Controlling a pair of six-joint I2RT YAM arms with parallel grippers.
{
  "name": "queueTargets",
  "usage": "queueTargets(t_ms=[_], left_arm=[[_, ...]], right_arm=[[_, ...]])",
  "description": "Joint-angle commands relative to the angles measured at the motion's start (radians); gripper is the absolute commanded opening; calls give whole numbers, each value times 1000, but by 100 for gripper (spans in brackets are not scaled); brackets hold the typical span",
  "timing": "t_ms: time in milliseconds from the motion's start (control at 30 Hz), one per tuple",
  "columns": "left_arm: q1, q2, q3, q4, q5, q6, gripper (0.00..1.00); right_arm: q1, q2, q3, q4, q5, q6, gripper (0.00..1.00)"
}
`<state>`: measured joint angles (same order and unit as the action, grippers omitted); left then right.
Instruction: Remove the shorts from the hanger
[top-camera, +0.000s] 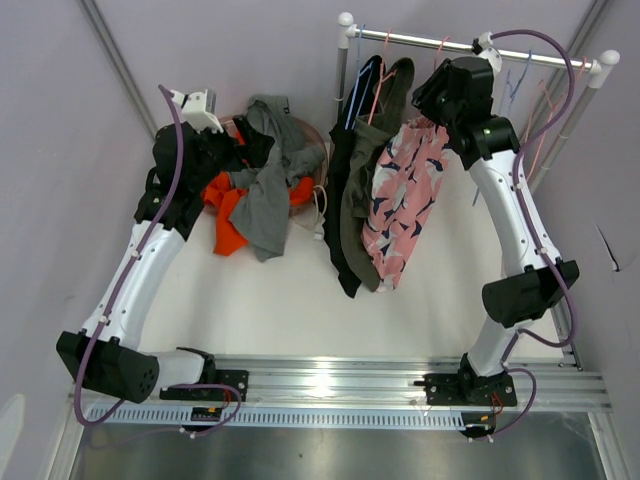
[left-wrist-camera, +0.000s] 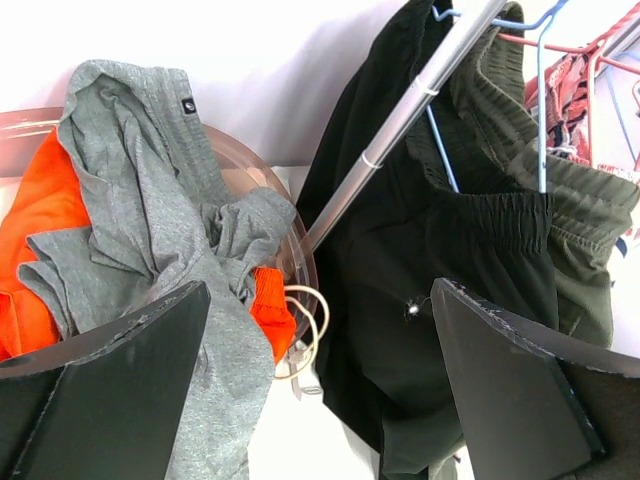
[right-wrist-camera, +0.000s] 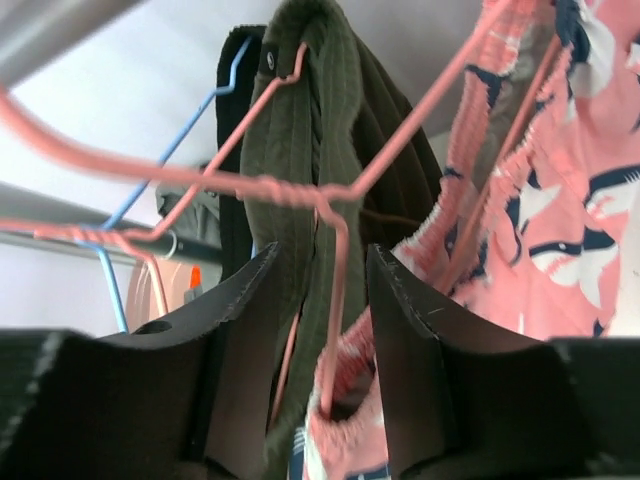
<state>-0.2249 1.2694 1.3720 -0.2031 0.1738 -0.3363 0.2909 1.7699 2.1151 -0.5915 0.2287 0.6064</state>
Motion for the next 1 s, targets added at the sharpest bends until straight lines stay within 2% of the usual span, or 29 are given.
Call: queueTargets(t_ms=[0,67,133,167,200,267,400,467,533,633,700,800,967], left_arm=[[15,-21,-1,39,30,-13,99],[13,-16,-2,41,32,-12,99],[13,-15,-5,44,36,-12,99],[13,-12,-7,47,50,-13,99],[16,-11,-5,53,65,-13,99],[18,-16,-19,86,114,-13,99],[0,-33,-50,221,413,-49,99],[-19,-53,-74,327,508,-76,99],[-71,-64,-82,366,617,-76,99],[-168,-73,-77,364,671,-40,99],[-253,-67,-59,323,673,-9,99],[-373,-56,-31,262,600,66,99],[-560,1,-14,143,333,180,99]], right_arm=[[2,45,72,41,12,0,41],[1,69,98,29,9,0,39],[1,72,102,30,6,0,32],[1,69,102,32,6,1,11],[1,69,102,30,11,-2,1],[2,62,103,27,14,-8,0],[1,7,105,16,34,-30,0],[1,-24,105,6,49,-43,0],[2,-73,102,-4,67,-51,0],[2,-136,102,-13,86,-59,0],[1,-164,98,-19,95,-54,0],[10,-219,76,-24,92,-36,0],[74,-322,-84,21,96,-11,0]])
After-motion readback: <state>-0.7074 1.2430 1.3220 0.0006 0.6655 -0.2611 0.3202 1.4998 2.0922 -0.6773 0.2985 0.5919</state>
